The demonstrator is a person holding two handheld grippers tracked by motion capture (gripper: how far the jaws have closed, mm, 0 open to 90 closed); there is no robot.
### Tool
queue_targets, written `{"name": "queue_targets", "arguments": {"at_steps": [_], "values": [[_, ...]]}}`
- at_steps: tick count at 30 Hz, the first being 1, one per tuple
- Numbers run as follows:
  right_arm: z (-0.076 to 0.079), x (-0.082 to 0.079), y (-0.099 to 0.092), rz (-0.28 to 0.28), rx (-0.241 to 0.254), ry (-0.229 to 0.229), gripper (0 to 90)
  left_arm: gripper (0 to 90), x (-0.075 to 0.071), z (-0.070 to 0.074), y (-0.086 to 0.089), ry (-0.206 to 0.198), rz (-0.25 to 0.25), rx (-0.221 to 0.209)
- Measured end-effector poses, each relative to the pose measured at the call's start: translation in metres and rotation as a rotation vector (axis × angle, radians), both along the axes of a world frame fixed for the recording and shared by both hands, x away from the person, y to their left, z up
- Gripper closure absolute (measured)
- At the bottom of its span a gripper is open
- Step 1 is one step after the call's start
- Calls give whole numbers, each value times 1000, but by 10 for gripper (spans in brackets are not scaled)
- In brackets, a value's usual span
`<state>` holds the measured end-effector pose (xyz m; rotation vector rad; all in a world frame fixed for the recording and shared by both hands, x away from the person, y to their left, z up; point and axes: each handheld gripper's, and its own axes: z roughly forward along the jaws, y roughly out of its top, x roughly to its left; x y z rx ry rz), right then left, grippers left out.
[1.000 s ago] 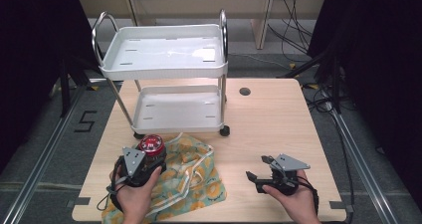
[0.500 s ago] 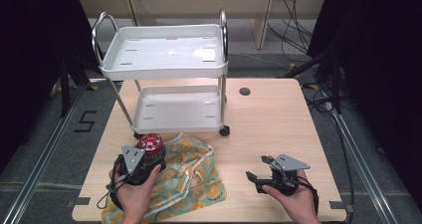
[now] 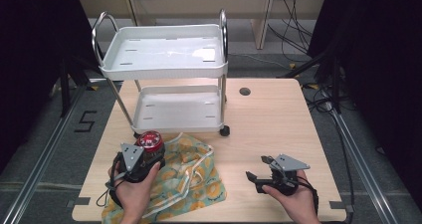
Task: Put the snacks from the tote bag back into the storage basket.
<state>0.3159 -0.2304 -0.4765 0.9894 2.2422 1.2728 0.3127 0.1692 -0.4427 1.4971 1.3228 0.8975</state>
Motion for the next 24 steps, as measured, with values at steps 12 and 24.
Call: {"name": "queue_targets", "arguments": {"at_steps": [12,24], "values": [[0,0,0,5,4,0,226,254,1,4,1,-12,8,2],[0,1,0,9,3,3,226,254,5,7,0,-14,5,-2]]}}
